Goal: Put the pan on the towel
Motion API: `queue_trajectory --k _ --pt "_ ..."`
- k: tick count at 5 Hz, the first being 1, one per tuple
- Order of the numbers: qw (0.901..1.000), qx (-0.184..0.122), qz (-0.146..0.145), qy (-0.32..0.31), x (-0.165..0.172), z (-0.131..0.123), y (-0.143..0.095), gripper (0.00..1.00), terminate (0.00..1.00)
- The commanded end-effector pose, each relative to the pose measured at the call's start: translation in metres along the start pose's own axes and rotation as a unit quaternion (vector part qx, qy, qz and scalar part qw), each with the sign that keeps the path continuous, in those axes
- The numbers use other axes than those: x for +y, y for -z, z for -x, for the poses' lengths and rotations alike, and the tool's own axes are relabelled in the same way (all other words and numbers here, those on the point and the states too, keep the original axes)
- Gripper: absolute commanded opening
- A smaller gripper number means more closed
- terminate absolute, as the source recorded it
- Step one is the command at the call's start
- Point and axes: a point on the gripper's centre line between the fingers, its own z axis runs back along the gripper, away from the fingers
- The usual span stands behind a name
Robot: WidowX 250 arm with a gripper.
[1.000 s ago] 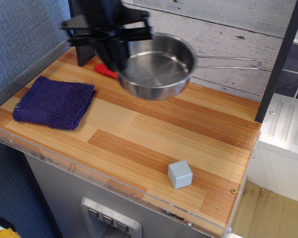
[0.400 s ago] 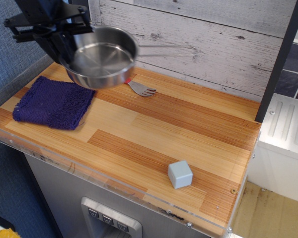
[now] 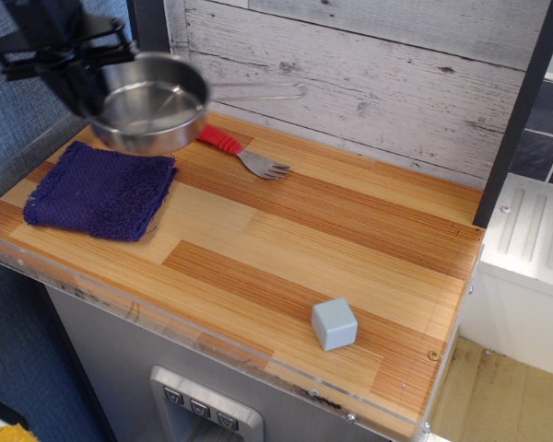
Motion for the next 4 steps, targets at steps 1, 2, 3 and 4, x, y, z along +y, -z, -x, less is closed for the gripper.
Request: queue_trajectory --k 1,2,3,4 --pt "0.9991 -0.006 -0.03 -0.028 0.045 -0.009 0.001 0.0 0.0" --pt "0.9989 0.01 -0.038 -0.025 0.053 -0.004 0.009 0.0 0.0" --pt "0.9989 0.022 -0.033 -0.025 0.056 0.002 0.02 0.0 0.0" --pt "0.9989 0.034 -0.024 -0.021 0.055 0.008 0.031 0.0 0.0"
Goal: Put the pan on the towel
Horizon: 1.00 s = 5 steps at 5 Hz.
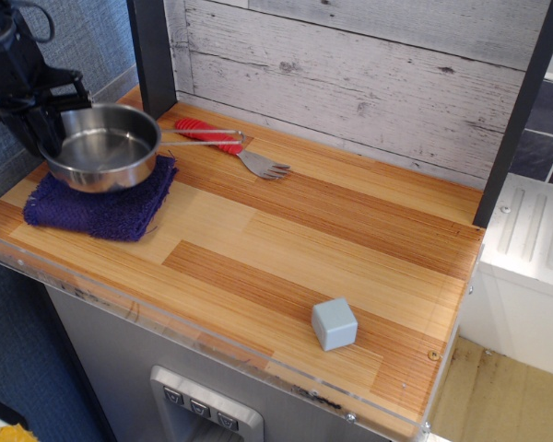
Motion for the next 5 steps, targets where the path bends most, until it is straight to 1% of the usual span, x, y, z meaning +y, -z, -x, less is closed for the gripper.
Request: queue_trajectory --k 1,2,3,4,5 --pt "0.9999 0.013 0.005 0.003 0.008 0.015 0.005 0.0 0.0" --pt "0.9998 0.02 0.005 0.001 0.007 0.017 0.007 0.0 0.0" --pt "0.998 -0.006 -0.021 -0.059 0.013 0.026 0.001 1.0 0.0" --pt "0.9963 -0.027 -0.023 -0.078 0.007 0.022 -0.007 1.0 0.0" --pt "0.9964 -0.026 -0.011 -0.08 0.006 0.022 -0.008 1.0 0.0"
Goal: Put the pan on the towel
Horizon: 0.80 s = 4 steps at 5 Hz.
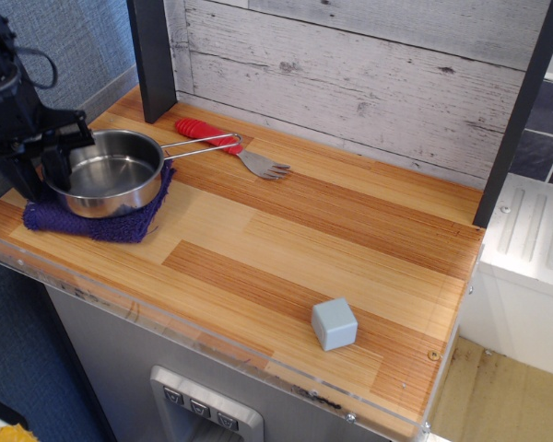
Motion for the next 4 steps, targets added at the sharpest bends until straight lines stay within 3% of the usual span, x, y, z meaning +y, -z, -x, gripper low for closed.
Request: queue_trajectory --k 1,3,4 --pt "0.9995 -0.025 0.014 0.009 0.0 -0.002 -0.024 1.0 0.0" --pt "0.9989 -0.035 0.021 0.024 -0.01 -0.01 -0.041 1.0 0.0" --pt "0.9959 -0.069 0.031 0.049 -0.025 -0.019 -0.068 1.0 0.0"
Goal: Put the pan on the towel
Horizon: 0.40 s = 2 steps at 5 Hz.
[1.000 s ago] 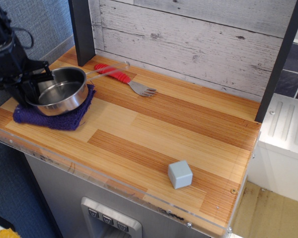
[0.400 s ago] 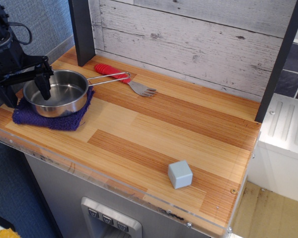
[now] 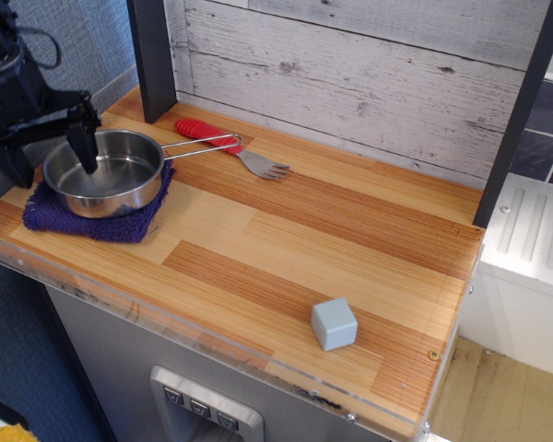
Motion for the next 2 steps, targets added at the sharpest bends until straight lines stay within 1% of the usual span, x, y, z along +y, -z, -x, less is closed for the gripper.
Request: queue_trajectory --k 1,2 --pt "0.9925 -0.107 0.038 0.045 -0.026 -0.02 -0.083 1.0 0.0" --pt "0.9873 -0.125 0.062 0.076 -0.032 -0.02 -0.105 1.0 0.0"
